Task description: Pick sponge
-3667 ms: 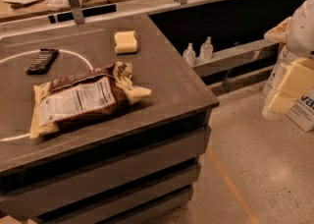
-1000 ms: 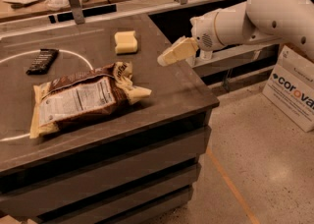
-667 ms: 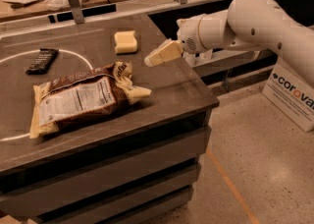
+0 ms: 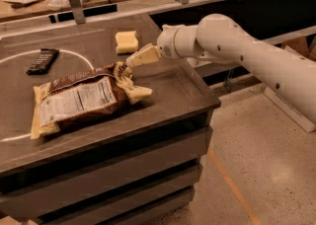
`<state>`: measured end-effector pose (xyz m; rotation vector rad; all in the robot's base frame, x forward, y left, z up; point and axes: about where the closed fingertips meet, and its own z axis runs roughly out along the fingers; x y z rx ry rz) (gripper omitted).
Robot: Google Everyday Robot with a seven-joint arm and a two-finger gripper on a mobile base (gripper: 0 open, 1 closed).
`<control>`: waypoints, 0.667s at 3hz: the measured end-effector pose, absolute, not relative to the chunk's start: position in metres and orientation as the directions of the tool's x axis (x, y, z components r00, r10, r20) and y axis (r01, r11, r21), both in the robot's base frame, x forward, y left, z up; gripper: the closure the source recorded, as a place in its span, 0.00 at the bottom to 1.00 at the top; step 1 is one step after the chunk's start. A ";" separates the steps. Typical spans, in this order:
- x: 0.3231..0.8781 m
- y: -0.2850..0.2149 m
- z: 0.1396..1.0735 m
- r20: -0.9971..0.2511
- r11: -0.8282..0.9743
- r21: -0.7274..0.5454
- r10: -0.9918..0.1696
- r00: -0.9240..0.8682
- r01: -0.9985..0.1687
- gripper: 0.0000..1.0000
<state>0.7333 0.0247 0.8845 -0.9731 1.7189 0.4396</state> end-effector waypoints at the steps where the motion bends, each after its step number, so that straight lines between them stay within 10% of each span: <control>1: 0.762 0.046 0.874 -0.930 0.654 -0.141 -0.344 -0.126 -0.743 0.00; 2: 0.787 0.076 0.869 -0.943 0.674 -0.120 -0.307 -0.129 -0.729 0.00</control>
Offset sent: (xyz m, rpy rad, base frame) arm 0.0741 0.0656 -0.0165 0.1099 -0.0126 -0.1180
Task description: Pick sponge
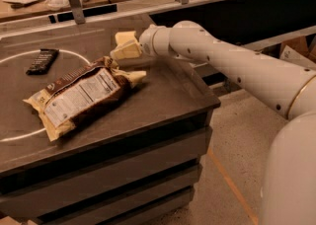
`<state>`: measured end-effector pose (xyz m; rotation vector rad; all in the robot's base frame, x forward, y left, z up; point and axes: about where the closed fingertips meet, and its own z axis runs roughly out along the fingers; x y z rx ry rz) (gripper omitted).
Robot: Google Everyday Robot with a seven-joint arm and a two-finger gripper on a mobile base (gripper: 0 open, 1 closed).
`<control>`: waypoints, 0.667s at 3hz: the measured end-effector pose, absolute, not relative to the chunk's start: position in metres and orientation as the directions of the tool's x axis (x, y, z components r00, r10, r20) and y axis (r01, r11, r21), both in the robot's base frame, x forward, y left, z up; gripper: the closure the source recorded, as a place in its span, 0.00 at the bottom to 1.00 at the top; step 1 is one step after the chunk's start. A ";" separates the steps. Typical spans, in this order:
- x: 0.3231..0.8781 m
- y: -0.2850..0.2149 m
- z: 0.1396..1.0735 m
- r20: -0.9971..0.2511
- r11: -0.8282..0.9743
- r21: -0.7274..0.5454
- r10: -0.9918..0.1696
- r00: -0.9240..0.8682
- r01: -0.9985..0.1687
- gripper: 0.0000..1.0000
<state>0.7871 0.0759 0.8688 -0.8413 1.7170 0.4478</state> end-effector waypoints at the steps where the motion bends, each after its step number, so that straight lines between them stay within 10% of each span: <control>1: 0.797 0.092 0.868 -0.947 0.668 -0.115 -0.298 -0.123 -0.735 0.00; 2: 0.804 0.106 0.859 -0.942 0.665 -0.100 -0.303 -0.144 -0.740 0.00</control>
Offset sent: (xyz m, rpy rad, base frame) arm 0.0267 0.0400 -0.0208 -0.0016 0.0512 0.0049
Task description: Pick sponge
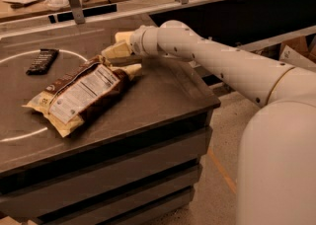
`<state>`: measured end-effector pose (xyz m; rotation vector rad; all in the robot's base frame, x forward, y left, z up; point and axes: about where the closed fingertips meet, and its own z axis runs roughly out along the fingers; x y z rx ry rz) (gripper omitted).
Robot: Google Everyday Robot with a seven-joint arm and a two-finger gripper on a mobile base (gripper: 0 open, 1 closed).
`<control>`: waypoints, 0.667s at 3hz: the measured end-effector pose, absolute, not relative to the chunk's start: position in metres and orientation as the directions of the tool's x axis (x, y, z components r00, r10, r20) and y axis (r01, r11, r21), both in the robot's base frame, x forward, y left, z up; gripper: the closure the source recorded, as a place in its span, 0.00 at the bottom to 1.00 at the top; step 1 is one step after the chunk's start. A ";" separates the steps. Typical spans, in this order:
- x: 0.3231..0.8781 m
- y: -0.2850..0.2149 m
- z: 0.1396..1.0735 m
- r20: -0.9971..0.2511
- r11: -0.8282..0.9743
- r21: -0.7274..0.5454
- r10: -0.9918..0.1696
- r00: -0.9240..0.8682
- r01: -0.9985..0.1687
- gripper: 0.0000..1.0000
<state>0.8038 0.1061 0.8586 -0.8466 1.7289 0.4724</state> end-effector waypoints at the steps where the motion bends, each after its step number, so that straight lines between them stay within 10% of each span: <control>1: 0.808 0.114 0.845 -0.933 0.673 -0.083 -0.311 -0.180 -0.735 0.02; 2: 0.808 0.115 0.838 -0.926 0.678 -0.080 -0.321 -0.197 -0.731 0.25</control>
Offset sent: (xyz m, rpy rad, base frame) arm 0.0064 0.0044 -0.0256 -0.0369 0.0645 -0.0377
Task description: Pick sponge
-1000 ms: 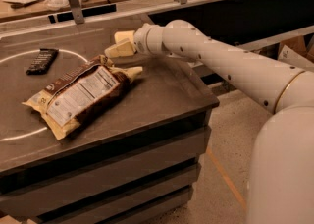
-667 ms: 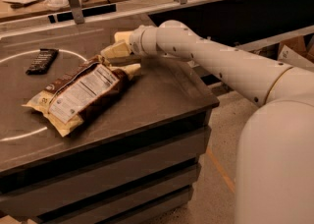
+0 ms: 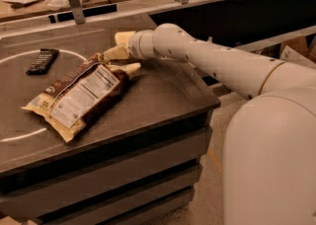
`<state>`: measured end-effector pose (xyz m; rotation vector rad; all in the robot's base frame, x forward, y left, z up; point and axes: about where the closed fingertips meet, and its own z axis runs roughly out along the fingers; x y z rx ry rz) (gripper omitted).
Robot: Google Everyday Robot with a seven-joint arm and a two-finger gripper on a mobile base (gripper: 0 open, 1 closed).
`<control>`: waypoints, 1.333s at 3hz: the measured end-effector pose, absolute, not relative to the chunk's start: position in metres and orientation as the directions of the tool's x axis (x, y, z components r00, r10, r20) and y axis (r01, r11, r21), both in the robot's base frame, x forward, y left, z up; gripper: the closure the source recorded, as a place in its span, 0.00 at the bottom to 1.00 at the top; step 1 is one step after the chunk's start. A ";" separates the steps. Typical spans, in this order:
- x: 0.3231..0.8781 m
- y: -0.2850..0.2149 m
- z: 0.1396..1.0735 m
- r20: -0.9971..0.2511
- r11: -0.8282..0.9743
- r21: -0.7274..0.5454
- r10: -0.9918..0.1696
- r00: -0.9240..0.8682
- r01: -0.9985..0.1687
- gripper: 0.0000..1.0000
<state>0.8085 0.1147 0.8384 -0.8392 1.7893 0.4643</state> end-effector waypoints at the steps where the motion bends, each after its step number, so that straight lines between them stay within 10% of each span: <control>1: 0.805 0.116 0.835 -0.920 0.669 -0.085 -0.336 -0.199 -0.738 0.48; 3: 0.805 0.112 0.833 -0.920 0.658 -0.070 -0.333 -0.206 -0.750 0.99; 4: 0.798 0.126 0.857 -0.936 0.560 -0.100 -0.333 -0.113 -0.822 1.00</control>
Offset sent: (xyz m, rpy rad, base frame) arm -0.0147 0.0189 0.0350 0.0558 -0.1047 0.2085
